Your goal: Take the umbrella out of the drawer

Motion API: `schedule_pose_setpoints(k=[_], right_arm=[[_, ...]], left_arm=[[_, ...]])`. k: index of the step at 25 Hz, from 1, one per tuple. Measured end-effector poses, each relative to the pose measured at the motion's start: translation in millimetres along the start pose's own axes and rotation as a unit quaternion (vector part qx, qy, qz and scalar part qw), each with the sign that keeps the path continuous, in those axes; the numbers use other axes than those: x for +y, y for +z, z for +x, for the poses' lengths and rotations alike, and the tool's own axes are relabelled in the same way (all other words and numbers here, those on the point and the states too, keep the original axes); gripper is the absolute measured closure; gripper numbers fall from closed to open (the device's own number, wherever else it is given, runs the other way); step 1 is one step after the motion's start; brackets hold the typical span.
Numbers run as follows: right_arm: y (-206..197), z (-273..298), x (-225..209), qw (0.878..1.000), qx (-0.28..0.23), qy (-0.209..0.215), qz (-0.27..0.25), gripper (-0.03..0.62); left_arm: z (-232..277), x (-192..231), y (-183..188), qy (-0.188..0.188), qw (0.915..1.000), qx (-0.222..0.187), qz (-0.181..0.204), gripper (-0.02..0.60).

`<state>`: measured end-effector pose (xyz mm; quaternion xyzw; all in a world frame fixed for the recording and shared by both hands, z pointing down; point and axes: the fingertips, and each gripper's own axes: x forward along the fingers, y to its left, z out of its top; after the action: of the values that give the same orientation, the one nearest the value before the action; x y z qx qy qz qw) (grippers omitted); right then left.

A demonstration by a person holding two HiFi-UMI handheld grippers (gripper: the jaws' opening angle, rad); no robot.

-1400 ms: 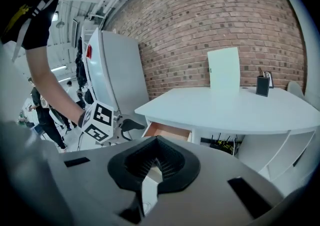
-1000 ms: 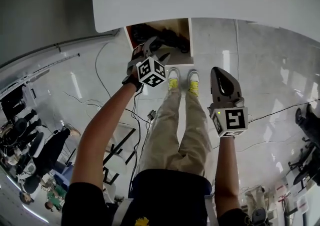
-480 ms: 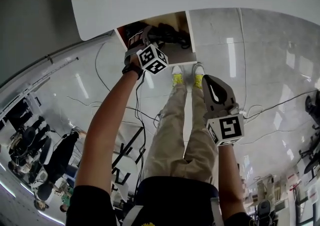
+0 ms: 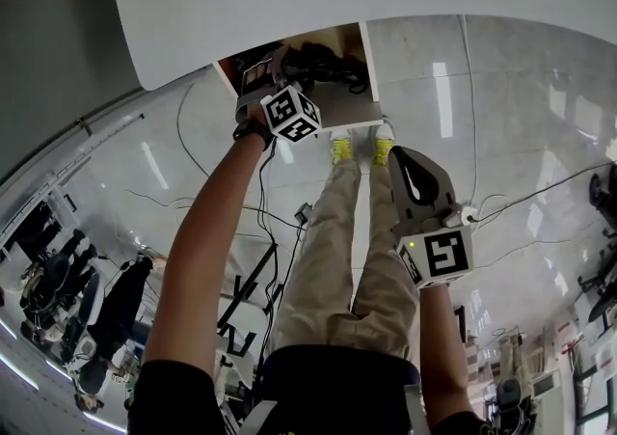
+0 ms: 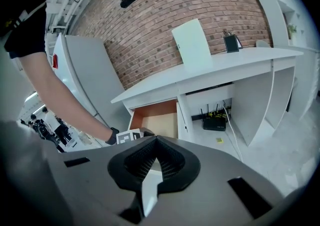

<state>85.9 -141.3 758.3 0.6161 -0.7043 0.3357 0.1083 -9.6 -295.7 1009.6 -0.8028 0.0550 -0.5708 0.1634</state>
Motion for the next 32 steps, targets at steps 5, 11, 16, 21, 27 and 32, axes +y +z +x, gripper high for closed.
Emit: schedule_pose_setpoints(k=[5,11,16,21,27,32], right_arm=[[-4.6,3.1,-1.4,1.000,0.003,-0.004,0.013,0.567],[-3.9,7.1,3.3,1.000,0.003,-0.007,0.020,0.567],[-10.0,4.2,0.2,0.999,0.000,-0.015,0.030,0.566],[-9.4,3.2,5.5,0.999,-0.003,-0.018,0.030,0.567],[-9.8,2.8,9.0,0.999,0.000,-0.019,0.028,0.567],[-16.0,2.5,6.4,0.999,0.005,-0.021,0.024,0.567]], left_arm=[[13.4,-4.0,-0.9,0.011,0.9977,0.026,0.061,0.169],[33.5,0.9,-16.7,0.019,0.9833,0.104,0.148,0.160],[35.5,-3.3,-16.5,0.034,0.9765,0.119,0.177,0.155],[29.4,-8.6,-17.5,0.044,0.9710,0.127,0.198,0.203],[25.1,-8.6,-21.6,0.043,0.9727,0.122,0.193,0.252],[25.1,-9.2,-22.7,0.048,0.9733,0.124,0.187,0.278]])
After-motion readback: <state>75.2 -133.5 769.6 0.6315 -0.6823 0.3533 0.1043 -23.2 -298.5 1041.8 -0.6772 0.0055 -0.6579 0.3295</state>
